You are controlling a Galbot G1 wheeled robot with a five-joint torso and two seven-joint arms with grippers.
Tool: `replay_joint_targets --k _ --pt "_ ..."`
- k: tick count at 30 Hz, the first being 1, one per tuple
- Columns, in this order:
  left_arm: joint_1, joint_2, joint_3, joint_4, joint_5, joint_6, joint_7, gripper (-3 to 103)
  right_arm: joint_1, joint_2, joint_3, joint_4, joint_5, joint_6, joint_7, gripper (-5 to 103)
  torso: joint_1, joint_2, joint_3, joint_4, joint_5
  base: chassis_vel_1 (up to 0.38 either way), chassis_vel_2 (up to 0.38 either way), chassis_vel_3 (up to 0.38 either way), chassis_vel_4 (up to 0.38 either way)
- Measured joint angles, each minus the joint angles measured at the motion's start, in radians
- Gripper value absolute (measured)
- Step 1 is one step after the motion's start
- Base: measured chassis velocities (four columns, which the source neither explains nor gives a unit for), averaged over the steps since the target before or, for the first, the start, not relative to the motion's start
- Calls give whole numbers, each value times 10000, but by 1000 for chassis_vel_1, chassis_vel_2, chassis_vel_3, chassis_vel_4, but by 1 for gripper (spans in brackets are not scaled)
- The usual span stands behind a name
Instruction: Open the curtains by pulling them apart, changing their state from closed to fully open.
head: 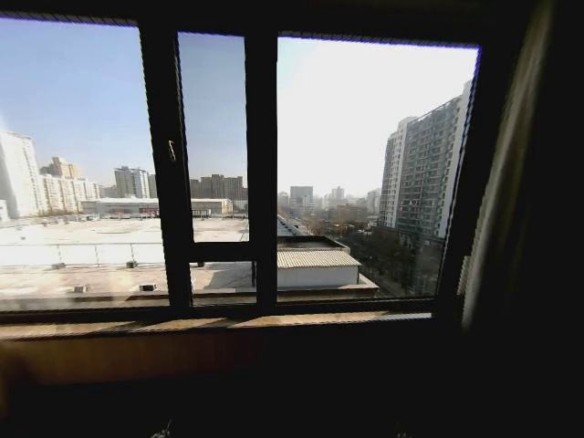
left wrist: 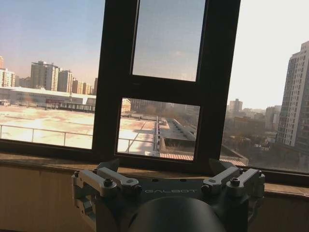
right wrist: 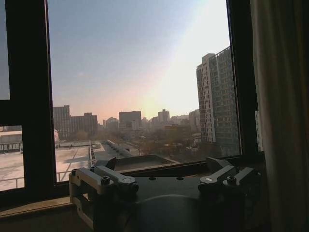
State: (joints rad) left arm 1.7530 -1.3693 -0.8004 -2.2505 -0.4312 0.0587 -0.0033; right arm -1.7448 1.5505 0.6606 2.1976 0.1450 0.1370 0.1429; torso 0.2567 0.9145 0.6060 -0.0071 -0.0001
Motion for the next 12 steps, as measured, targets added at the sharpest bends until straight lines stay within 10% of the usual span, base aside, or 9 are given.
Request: replay_joint_targets --k 12 --pt "3 40 -161 18 -196 -29 22 100 54 -11 -80 6 -120 -3 12 100 -1 0 0 0 0 7 -6 -9 5"
